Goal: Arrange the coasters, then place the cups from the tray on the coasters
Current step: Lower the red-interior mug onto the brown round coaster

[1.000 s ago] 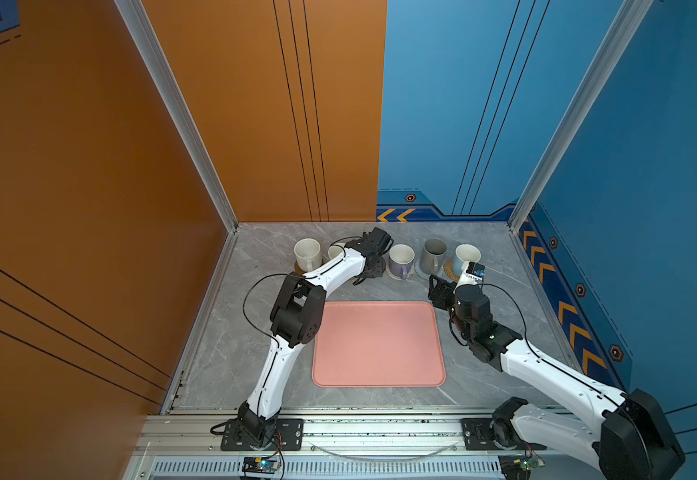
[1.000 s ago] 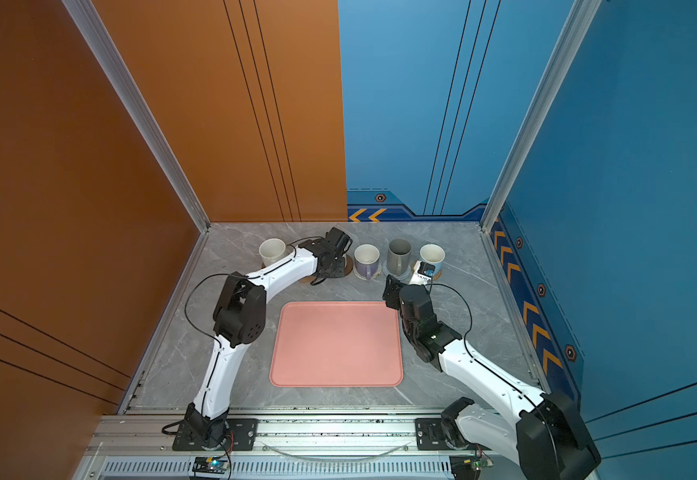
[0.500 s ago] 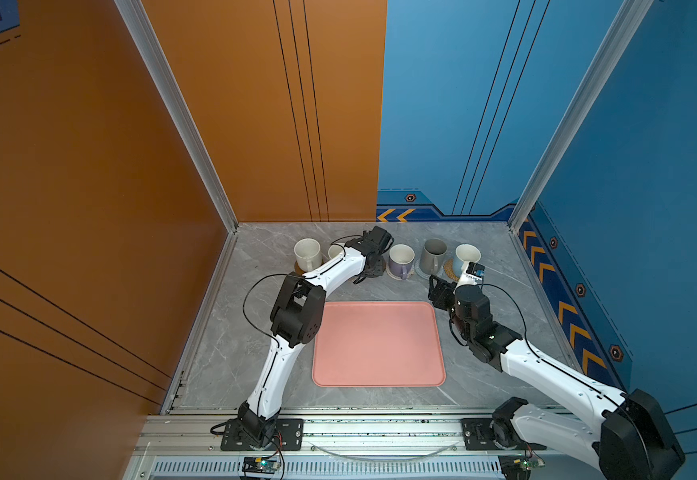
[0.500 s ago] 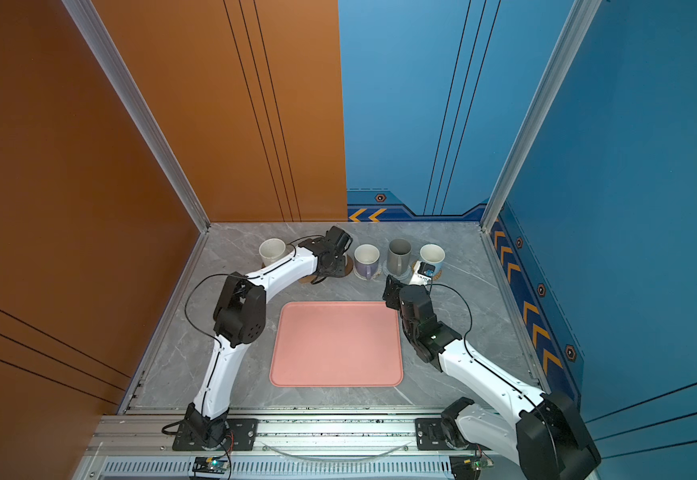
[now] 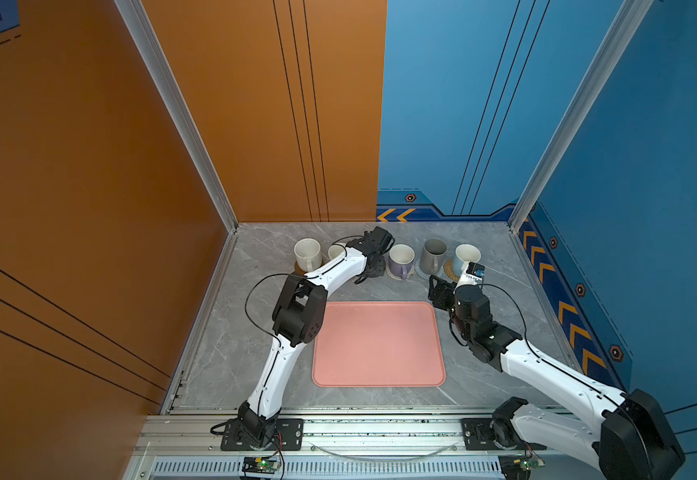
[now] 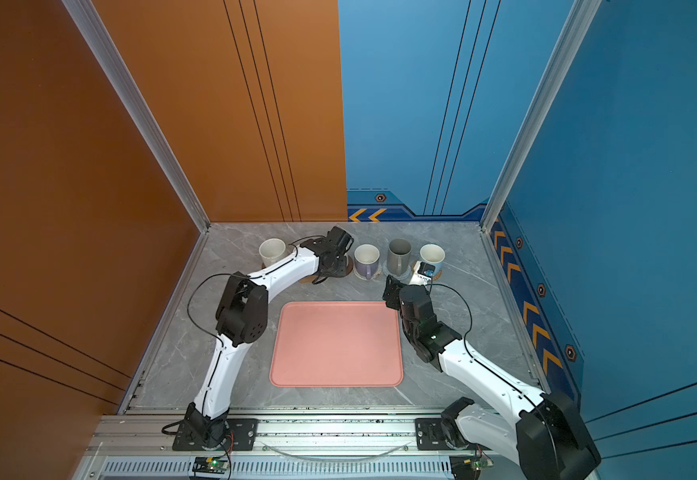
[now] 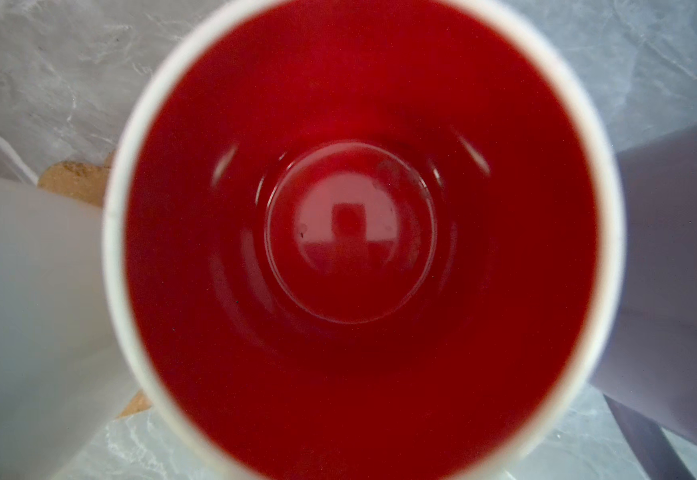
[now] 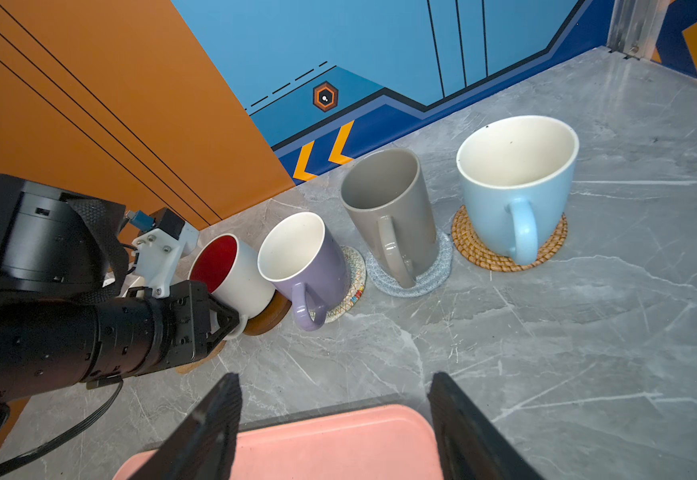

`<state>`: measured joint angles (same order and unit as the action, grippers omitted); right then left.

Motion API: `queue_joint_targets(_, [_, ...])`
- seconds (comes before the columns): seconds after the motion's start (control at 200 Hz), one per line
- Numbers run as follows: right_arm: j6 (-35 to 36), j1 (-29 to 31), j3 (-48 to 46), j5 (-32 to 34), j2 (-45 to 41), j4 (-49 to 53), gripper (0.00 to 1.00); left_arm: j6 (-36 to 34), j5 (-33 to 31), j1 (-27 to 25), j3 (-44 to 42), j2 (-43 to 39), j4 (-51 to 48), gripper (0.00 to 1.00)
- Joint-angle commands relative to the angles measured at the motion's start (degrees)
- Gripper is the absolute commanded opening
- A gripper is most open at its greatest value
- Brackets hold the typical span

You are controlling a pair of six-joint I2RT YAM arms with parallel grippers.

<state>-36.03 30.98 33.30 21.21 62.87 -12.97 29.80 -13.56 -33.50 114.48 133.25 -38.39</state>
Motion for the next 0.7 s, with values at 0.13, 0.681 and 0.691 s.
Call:
queue_joint_targets(0.13, [-0.6, -0.6, -0.7, -0.3, -0.6, 0.3, 0.70, 0.0, 0.4, -0.4, 2.6, 0.3, 1.5, 0.00])
queue_joint_targets(0.681, [-0.8, -0.8, -0.9, -0.6, -0.9, 0.3, 0.70, 0.1, 0.8, -0.4, 2.6, 0.4, 0.5, 0.27])
queue_joint_targets(0.691, [-0.8, -0.7, -1.0, -0.5, -0.9, 0.3, 0.70, 0.1, 0.8, -0.4, 2.6, 0.4, 0.5, 0.28])
